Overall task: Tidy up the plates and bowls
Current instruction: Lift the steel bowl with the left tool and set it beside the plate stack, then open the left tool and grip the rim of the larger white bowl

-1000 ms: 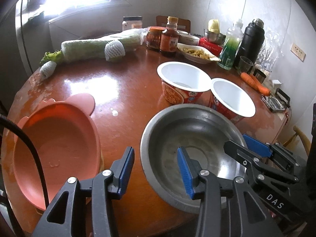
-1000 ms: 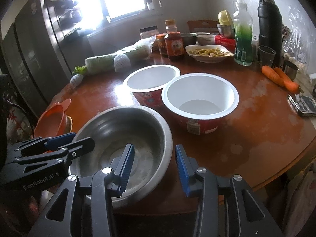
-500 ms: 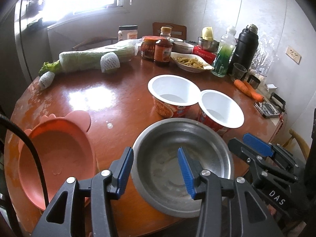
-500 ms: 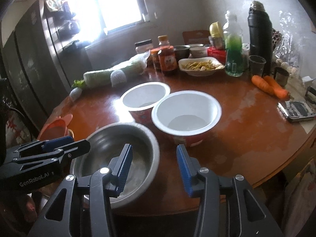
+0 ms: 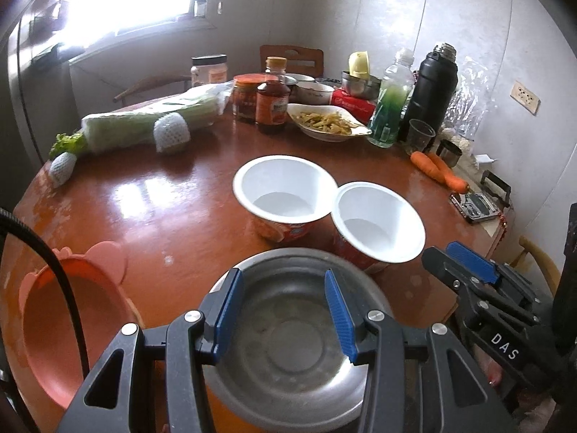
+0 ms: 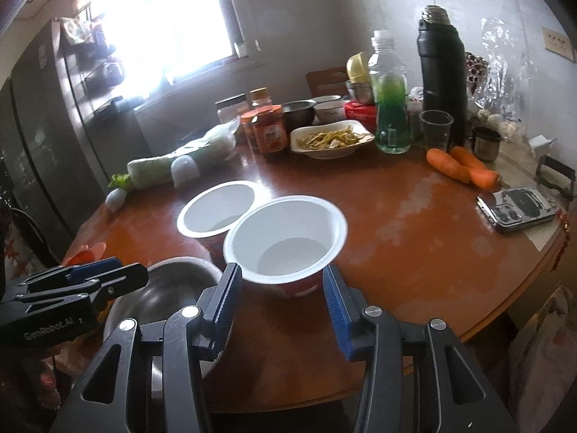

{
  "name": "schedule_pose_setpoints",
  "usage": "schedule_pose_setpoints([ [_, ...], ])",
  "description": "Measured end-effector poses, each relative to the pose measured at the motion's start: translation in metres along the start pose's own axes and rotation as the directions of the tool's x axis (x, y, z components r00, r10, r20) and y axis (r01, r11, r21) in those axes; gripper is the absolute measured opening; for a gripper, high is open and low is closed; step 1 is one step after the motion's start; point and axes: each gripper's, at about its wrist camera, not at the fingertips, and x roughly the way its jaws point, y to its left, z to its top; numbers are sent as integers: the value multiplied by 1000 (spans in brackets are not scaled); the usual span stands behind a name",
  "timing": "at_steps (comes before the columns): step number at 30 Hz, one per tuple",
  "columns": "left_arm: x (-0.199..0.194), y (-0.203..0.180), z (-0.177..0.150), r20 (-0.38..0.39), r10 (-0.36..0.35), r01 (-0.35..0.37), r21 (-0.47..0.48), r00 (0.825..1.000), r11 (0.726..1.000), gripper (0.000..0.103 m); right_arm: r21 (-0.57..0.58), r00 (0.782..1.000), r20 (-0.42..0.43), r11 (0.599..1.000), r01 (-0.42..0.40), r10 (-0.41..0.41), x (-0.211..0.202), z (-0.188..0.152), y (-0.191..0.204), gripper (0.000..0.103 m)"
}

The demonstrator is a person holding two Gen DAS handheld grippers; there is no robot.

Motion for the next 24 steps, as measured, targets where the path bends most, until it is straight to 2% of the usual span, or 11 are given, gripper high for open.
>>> schedule_pose_setpoints([
  [7,12,-13,13,-7,-28,28,14,1000,1000,47,11,1000,4,1000,7,-7,7,6,-10,48],
  [16,34,-31,22,-54,-104,104,7,993,995,47,23,1000,-6,1000,21,-20,20,12,-23,48],
  [24,53,-36,28,-86,-118,118,-10,989,993,47,30,999,-28,999,24,-23,35,15,-36,48],
])
